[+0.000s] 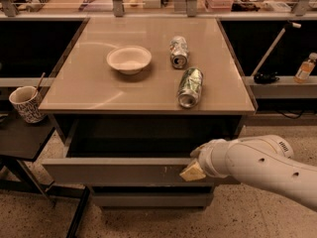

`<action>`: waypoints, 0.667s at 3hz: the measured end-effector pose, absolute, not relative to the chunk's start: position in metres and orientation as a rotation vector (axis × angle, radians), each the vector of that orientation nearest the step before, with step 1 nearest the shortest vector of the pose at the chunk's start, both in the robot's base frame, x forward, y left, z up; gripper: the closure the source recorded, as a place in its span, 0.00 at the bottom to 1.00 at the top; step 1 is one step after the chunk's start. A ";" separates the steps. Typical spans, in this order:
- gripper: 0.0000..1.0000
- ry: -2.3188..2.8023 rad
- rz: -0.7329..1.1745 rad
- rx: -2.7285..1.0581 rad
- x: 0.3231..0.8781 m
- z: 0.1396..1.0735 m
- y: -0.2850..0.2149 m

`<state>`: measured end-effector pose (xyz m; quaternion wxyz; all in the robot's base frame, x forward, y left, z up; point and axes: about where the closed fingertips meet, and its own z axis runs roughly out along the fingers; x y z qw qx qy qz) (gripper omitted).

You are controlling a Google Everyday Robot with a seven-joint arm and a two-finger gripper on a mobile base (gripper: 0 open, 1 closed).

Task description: Open top drawer

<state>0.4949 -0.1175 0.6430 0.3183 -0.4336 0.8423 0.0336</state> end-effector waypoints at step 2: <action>1.00 2.216 0.088 -1.141 0.495 0.645 -0.118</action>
Offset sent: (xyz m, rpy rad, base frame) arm -0.0072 0.0014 -0.0230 -0.0421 0.0293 0.0288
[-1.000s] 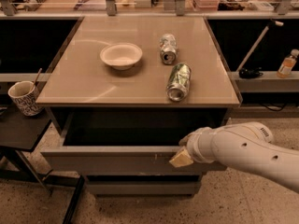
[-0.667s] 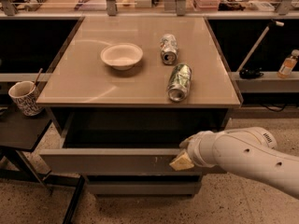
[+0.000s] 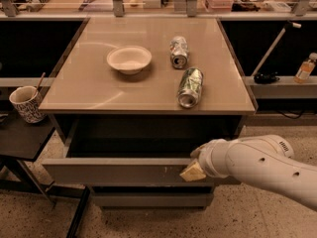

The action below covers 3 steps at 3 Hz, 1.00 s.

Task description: Open top drawer

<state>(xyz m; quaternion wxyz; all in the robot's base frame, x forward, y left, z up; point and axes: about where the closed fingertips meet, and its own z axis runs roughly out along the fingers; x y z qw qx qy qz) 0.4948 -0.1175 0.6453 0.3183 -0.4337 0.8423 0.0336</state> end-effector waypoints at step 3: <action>1.00 2.207 0.100 -1.145 0.477 0.644 -0.118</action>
Offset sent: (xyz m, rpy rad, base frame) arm -0.1828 -0.0029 -0.0687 0.0910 -0.0105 0.1050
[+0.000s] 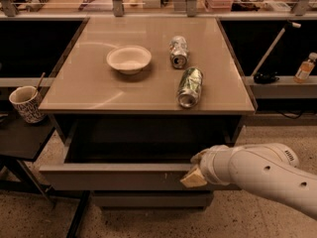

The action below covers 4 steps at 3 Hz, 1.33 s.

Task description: Open top drawer

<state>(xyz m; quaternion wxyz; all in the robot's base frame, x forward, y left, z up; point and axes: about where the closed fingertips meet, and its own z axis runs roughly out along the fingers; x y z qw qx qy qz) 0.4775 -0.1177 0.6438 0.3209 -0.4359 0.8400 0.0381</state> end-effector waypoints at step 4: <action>1.00 2.208 0.103 -1.144 0.455 0.646 -0.117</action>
Offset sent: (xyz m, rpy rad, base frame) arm -0.3878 -0.0100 -0.1082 0.0056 -0.0146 0.0289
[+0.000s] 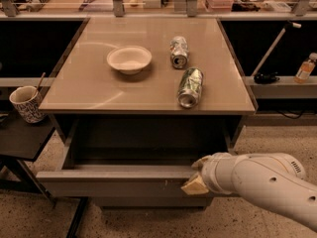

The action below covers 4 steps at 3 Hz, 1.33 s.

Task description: Open top drawer

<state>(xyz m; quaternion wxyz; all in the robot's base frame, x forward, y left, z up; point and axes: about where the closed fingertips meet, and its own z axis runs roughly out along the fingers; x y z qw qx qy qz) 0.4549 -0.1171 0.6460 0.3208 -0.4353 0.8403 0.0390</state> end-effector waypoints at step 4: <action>1.00 2.209 0.105 -1.144 0.435 0.642 -0.121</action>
Offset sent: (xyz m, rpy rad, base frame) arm -0.0433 -0.0388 -0.0357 -0.0281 0.0259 -0.0320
